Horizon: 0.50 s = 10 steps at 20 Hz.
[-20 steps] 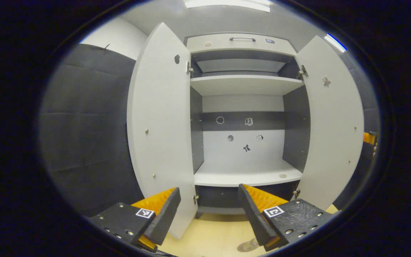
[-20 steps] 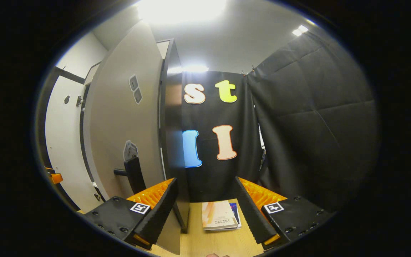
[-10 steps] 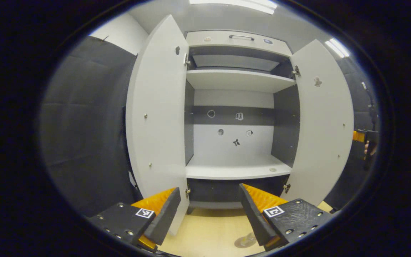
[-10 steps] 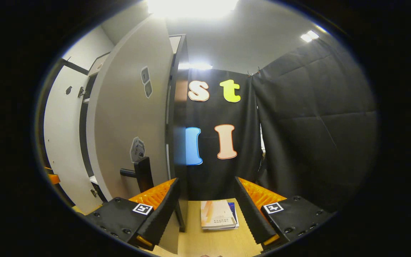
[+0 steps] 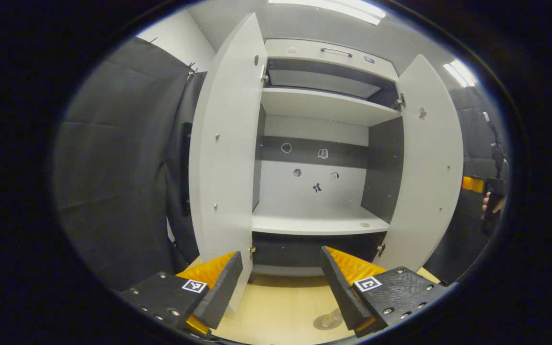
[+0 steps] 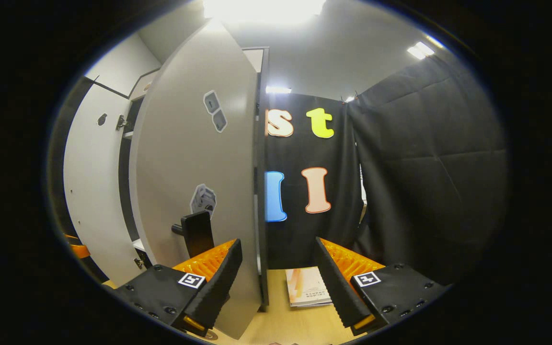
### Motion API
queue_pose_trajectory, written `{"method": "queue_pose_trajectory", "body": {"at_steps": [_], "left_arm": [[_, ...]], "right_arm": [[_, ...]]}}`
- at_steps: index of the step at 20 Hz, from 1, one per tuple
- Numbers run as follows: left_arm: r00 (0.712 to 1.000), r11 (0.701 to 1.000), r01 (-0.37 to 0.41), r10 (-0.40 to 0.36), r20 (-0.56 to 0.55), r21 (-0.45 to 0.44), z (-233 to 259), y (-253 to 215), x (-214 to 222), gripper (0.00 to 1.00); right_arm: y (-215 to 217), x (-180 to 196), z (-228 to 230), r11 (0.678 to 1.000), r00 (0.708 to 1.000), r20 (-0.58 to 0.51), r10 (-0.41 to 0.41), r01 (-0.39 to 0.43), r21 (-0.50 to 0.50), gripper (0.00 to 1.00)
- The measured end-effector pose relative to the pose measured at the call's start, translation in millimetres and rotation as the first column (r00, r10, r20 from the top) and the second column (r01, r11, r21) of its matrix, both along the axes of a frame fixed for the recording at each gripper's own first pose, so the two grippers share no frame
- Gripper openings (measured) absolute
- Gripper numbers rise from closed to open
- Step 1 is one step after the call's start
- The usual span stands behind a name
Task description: Grasp the bottle in the cabinet with the left hand and place it on the coaster, then close the right door with the right hand and the left door with the left hand.
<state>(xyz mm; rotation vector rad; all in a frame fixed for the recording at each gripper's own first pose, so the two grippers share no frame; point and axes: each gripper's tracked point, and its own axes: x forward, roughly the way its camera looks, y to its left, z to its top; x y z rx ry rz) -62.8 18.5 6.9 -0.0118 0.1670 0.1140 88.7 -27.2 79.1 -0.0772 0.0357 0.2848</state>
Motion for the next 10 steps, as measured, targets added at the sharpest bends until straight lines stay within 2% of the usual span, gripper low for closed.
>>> {"method": "queue_pose_trajectory", "body": {"at_steps": [3, 4, 5, 8, 10], "left_arm": [[1.000, 1.000, 0.000, 0.000, 0.010, -0.002, 2.5, 10.9, -5.5, 0.95], [1.000, 1.000, 0.007, -0.007, 0.021, -0.005, 3.1, 13.2, -8.9, 1.00], [1.000, 1.000, 0.006, -0.006, 0.028, -0.006, 4.8, 17.6, -11.8, 0.95], [0.999, 1.000, 0.002, -0.002, 0.042, 0.003, 6.4, 31.7, -19.6, 0.95], [0.999, 1.000, -0.014, 0.014, 0.049, 0.000, 6.9, 46.9, -27.3, 0.95]], "right_arm": [[25.3, -1.8, 0.9, 1.000, 1.000, 0.019, 0.020, -0.020, -0.010, 0.96], [35.5, -1.6, -0.5, 1.000, 0.999, 0.023, 0.026, -0.025, -0.013, 0.96], [45.3, -1.6, -1.7, 0.999, 0.999, 0.022, 0.033, -0.033, -0.013, 0.96], [73.0, -6.1, -1.6, 0.997, 0.997, 0.033, 0.068, -0.066, -0.032, 0.96], [95.6, -13.1, 3.3, 0.993, 0.992, 0.053, 0.116, -0.116, -0.005, 0.96]]}}
